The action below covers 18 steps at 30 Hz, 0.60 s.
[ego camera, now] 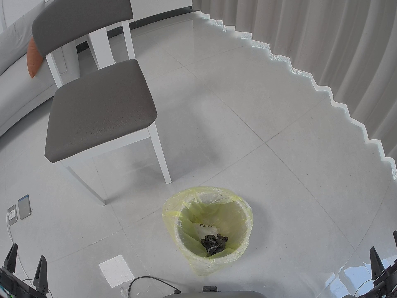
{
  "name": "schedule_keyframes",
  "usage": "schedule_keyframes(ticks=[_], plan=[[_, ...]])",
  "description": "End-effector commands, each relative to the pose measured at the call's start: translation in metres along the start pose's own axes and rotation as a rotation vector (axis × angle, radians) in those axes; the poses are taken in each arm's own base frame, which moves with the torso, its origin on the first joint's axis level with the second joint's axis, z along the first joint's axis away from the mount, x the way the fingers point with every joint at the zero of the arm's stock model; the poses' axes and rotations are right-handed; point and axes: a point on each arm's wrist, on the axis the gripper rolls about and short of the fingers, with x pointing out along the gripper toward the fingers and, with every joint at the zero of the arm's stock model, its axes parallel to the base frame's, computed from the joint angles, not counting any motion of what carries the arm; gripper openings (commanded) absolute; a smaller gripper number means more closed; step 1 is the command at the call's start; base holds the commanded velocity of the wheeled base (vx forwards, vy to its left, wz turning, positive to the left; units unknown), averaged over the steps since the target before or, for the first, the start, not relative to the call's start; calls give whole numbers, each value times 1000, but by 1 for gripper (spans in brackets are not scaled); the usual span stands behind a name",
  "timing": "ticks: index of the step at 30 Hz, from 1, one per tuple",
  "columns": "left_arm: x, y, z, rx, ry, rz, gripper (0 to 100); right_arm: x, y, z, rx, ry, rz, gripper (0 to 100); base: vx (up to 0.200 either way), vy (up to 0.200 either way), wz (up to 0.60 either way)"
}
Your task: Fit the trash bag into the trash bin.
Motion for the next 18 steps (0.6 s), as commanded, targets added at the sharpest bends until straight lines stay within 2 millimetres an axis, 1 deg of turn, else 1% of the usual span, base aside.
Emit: schedule_keyframes(ticks=[1, 18], plan=[[0, 0, -5, 21, 8, 0, 100, 0, 0, -5, -3, -3, 12, 100, 0, 0, 0], [0, 0, -5, 24, 7, -6, 100, 0, 0, -5, 3, -5, -8, 100, 0, 0, 0]])
